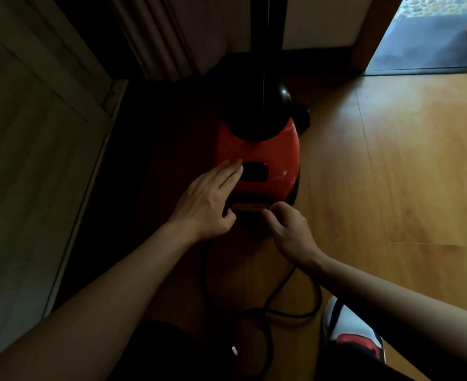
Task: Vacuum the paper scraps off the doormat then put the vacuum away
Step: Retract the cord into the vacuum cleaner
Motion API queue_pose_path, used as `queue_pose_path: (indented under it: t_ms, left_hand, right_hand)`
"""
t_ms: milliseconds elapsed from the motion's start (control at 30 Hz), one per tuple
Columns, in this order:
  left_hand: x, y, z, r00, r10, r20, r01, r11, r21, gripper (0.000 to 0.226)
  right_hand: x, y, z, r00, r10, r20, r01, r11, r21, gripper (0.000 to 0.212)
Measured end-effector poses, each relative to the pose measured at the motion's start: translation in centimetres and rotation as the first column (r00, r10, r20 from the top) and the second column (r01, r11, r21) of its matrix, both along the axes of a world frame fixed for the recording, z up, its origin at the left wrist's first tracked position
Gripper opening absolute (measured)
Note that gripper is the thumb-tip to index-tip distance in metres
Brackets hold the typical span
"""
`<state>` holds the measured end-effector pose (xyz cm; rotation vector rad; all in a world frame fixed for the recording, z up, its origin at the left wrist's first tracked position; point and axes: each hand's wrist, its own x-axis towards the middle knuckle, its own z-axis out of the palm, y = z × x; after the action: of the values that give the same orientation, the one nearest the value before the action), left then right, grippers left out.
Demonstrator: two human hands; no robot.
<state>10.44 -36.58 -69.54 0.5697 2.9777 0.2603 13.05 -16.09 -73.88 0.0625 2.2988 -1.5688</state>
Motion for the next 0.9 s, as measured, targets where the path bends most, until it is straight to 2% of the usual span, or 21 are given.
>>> queue_pose_path:
  t_ms: [100,200,333,500,733,900]
  left_hand:
    - [-1.2,0.1,1.5,0.993,-0.116,-0.021,0.113,0.989,-0.098,0.088]
    - [-3.1,0.0,2.0,0.972,-0.230,0.038,0.234,0.958,-0.166,0.090]
    - [-4.1,-0.4,1.5,0.956,-0.276,0.104,0.289,0.946,-0.146,0.094]
    - [-4.4,0.0,2.9,0.941,-0.238,0.240,0.265,0.960,-0.088,0.094]
    - [-4.9,-0.6,2.2,0.942,-0.251,0.223,0.271,0.961,-0.061,0.093]
    - [-5.8,-1.4,2.7,0.930,-0.283,0.235,0.307,0.949,-0.071,0.093]
  right_hand:
    - [0.8,-1.0,0.5,0.998,-0.057,0.038,0.062,0.986,-0.154,0.020]
    - [1.4,-1.7,0.0,0.989,-0.146,0.023,0.146,0.951,-0.274,0.024]
    - [0.9,-1.8,-1.8,0.982,-0.179,-0.062,0.143,0.915,-0.377,0.019]
    - [1.4,-2.6,-0.7,0.991,-0.059,-0.123,0.019,0.951,-0.308,0.016]
    - [1.3,-4.5,-1.3,0.982,0.113,-0.151,-0.138,0.976,-0.166,0.013]
    - [0.6,-5.9,-0.9,0.985,0.165,-0.058,-0.170,0.981,-0.090,0.014]
